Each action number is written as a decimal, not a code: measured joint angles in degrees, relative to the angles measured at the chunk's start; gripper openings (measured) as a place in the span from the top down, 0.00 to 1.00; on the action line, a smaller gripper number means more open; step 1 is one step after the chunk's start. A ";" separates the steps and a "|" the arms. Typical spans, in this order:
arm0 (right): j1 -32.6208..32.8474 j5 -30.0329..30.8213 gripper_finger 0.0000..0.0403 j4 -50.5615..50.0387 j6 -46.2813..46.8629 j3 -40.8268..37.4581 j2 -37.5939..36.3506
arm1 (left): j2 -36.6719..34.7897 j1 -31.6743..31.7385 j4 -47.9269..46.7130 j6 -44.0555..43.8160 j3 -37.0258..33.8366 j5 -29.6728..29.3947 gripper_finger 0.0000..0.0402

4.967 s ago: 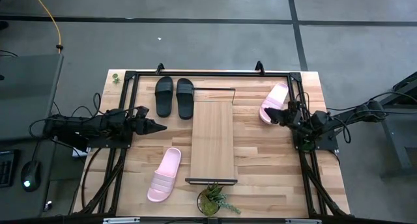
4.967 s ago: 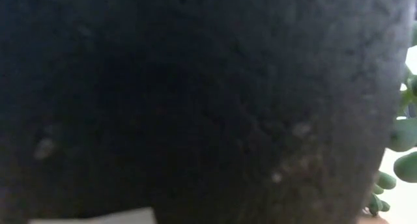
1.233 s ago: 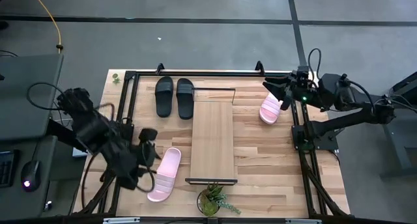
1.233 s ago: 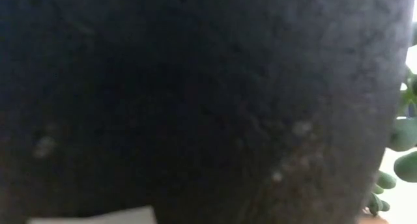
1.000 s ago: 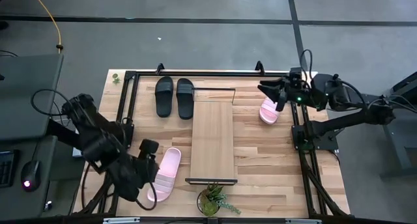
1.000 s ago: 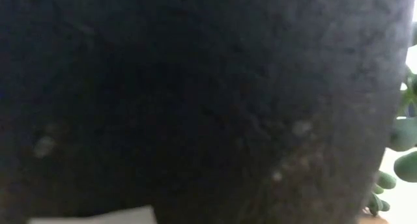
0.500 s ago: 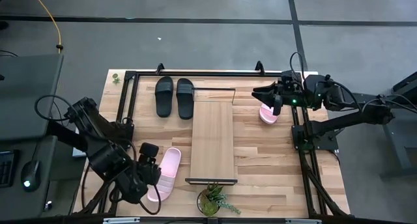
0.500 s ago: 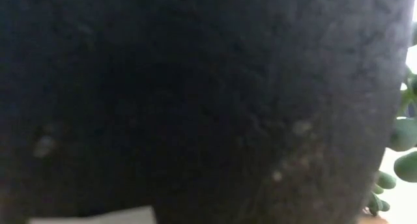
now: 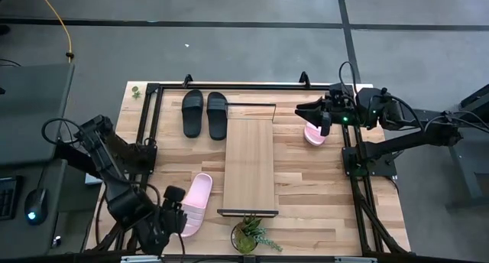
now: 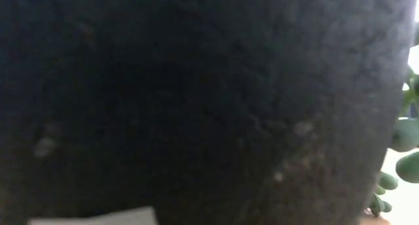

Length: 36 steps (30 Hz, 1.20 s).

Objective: Pick and place slides into the shelf
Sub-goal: Put the bottom pink slides on the shelf

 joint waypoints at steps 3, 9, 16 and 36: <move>-0.02 -0.25 0.62 -0.48 -0.08 0.00 0.00 | 0.37 -0.95 4.12 -0.83 -1.70 -1.70 0.55; 0.00 -1.31 0.62 -1.61 -1.08 0.00 0.00 | 5.34 -1.55 3.87 -1.78 -2.07 -3.60 0.55; 0.00 -1.76 0.62 -1.88 -1.09 0.00 0.00 | 11.41 -1.60 3.04 -2.51 -2.09 -0.63 0.55; -0.01 -6.08 0.62 -3.52 -1.09 -0.02 0.00 | 13.83 -1.95 1.66 -5.32 -2.09 -4.93 0.55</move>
